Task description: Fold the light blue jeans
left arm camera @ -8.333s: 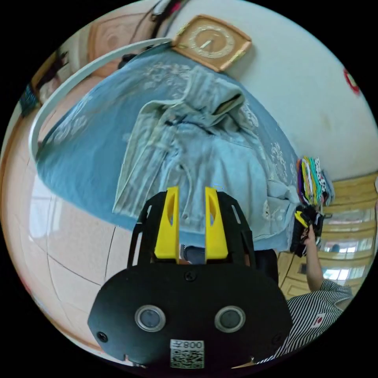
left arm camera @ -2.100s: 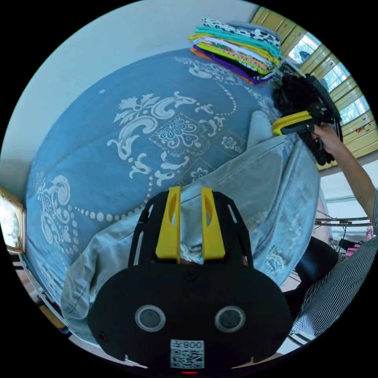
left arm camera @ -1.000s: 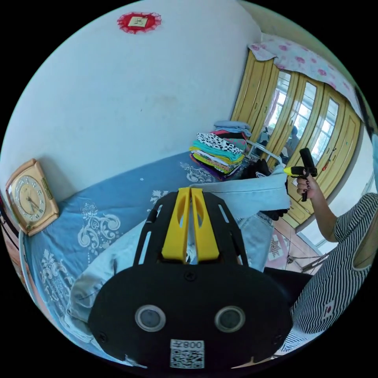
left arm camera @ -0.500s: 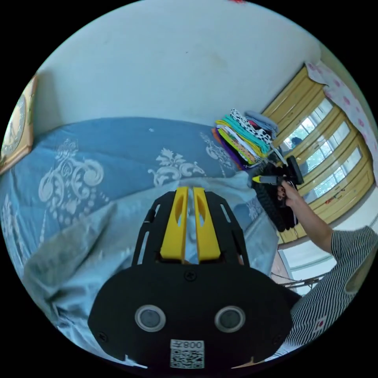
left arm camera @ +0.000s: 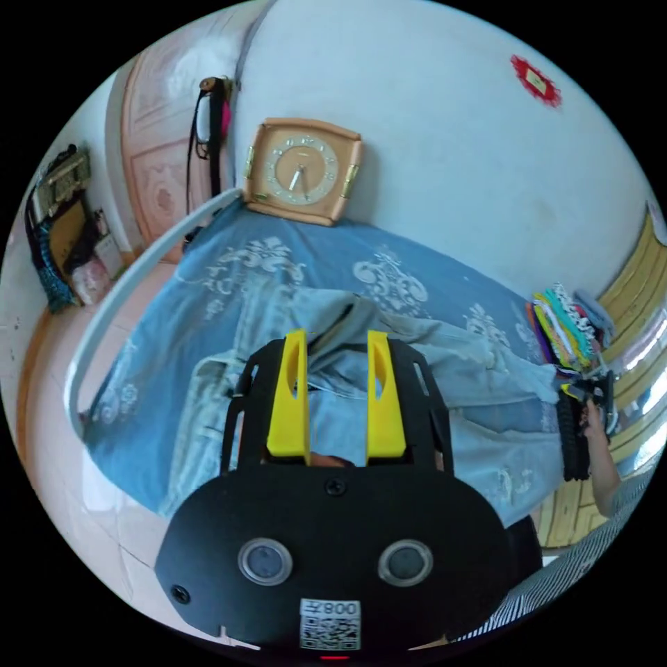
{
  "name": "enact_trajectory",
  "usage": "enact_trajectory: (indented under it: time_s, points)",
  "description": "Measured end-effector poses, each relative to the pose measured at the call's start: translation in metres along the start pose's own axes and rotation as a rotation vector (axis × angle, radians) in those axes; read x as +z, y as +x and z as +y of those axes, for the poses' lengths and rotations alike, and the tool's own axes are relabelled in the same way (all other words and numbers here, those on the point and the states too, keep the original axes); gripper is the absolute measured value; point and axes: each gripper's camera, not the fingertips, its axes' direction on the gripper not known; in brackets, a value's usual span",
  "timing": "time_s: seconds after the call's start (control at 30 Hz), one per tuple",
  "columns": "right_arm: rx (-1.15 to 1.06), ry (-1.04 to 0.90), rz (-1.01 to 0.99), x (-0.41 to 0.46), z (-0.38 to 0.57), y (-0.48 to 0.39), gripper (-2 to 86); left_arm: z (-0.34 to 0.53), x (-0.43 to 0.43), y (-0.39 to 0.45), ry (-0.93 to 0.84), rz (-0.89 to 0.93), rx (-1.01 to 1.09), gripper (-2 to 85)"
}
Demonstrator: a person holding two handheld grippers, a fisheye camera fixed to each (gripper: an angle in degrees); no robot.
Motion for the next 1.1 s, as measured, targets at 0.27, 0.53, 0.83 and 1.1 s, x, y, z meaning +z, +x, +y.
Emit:
enact_trajectory:
  time_s: [0.27, 0.53, 0.83, 1.1]
  points:
    - [-0.043, -0.080, -0.037, 0.030, -0.024, -0.028, 6.5, -0.065, 0.060, -0.056, -0.178, -0.104, -0.207, 5.2]
    - [-0.052, -0.052, -0.024, 0.020, -0.003, -0.031, 6.8, -0.079, 0.052, -0.024, 0.011, 0.103, -0.103, 5.6]
    - [0.016, -0.008, -0.018, -0.001, 0.027, 0.000, 8.4, -0.066, 0.093, 0.024, -0.130, 0.006, 0.022, 4.4]
    - [0.053, 0.004, -0.017, 0.016, -0.026, 0.018, 8.5, -0.076, 0.123, 0.136, -0.221, 0.100, 0.436, 8.2]
